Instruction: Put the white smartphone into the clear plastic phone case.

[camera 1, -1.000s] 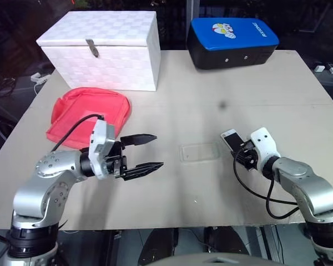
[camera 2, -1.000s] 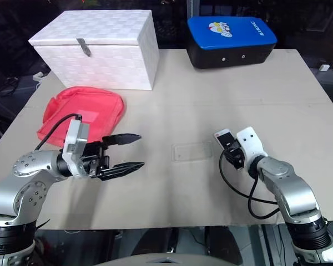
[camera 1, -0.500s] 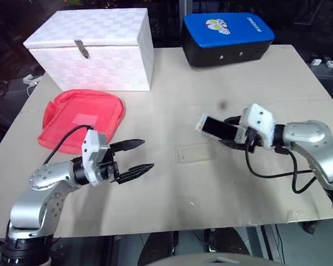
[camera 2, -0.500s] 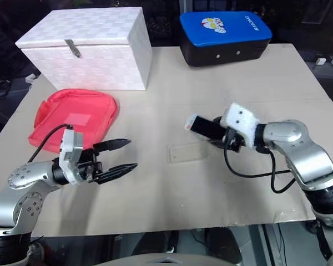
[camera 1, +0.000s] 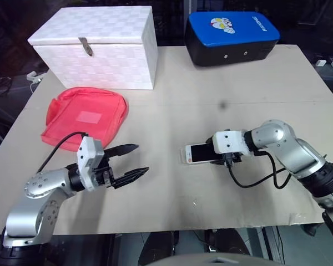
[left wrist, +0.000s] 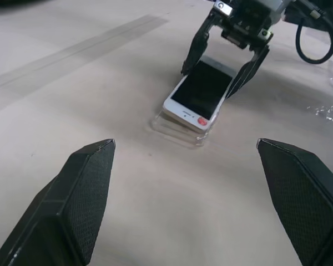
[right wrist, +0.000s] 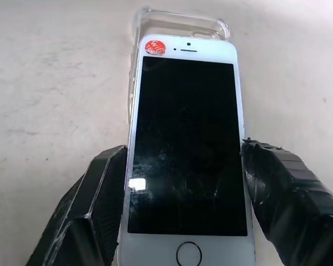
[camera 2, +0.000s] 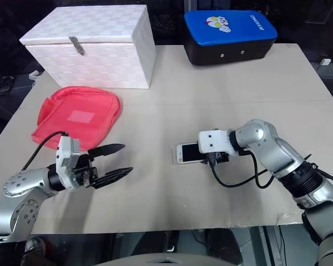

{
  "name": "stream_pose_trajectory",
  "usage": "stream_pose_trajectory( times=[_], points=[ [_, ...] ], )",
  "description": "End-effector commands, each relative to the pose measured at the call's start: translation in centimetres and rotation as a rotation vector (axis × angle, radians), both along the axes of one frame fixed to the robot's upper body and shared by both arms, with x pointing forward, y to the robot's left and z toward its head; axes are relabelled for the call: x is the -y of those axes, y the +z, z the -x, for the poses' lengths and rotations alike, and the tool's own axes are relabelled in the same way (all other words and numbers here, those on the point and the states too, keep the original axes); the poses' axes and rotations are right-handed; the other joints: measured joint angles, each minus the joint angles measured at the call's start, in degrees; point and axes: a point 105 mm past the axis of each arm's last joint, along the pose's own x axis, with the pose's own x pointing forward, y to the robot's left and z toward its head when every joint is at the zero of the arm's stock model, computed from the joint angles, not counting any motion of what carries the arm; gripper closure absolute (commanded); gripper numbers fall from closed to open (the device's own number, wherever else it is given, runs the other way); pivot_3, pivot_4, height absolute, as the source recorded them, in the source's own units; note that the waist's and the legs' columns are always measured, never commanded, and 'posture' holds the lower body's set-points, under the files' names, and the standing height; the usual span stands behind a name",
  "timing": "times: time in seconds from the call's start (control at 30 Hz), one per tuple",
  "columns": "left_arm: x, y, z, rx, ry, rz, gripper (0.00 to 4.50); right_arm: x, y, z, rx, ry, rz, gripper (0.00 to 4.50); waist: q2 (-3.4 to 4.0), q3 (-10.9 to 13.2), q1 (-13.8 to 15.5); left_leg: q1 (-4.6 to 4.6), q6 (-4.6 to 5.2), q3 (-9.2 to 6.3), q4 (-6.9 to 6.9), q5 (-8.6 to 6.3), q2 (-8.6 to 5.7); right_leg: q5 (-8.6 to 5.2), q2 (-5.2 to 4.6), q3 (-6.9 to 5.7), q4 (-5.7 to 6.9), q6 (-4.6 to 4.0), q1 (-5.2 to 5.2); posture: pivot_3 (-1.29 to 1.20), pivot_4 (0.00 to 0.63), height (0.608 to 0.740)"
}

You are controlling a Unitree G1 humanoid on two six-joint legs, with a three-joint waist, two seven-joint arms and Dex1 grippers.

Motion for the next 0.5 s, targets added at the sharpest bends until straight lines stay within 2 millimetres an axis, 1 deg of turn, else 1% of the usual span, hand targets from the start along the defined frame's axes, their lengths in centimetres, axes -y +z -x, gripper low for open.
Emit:
stream_pose_trajectory(
  times=[0.03,0.1,0.27,0.37,0.5],
  points=[
    [0.2,0.8,0.3,0.048,-0.009,-0.012,0.32,-0.1,-0.1,0.2,0.017,0.041,0.052,1.76,0.0,0.0,-0.05,0.0,0.0,0.0,0.0,0.0,0.0,0.0,0.0,0.0,0.0,0.0,0.0,0.0,0.15,0.74],
    [0.3,0.8,0.3,0.047,-0.01,-0.01,0.32,0.2,-0.3,0.2,0.02,0.055,0.08,1.76,0.0,0.0,-0.06,0.0,0.0,0.0,0.0,0.0,0.0,0.0,0.0,0.01,0.0,0.0,0.0,0.0,0.15,0.74],
    [0.6,0.5,0.2,0.045,-0.012,-0.008,0.32,0.7,-0.7,0.7,-0.07,0.052,0.134,1.76,0.0,0.0,0.03,0.0,0.0,0.0,0.0,0.0,0.0,0.0,0.0,0.0,0.0,0.0,0.0,0.0,0.15,0.74],
    [0.8,0.4,0.2,0.044,-0.015,-0.004,0.32,1.2,-1.1,0.5,-0.118,0.016,0.173,1.76,0.0,0.0,0.03,0.0,0.0,0.0,0.0,0.0,0.0,0.0,-0.01,0.01,-0.01,0.0,0.01,0.0,0.15,0.74],
    [1.1,0.4,0.2,0.047,-0.017,0.001,0.32,1.2,-1.2,0.4,-0.132,0.006,0.188,1.76,0.0,-0.01,0.09,0.0,0.0,0.0,0.0,0.0,0.0,0.0,-0.01,0.0,-0.01,0.0,0.01,0.0,0.15,0.74]
  ],
)
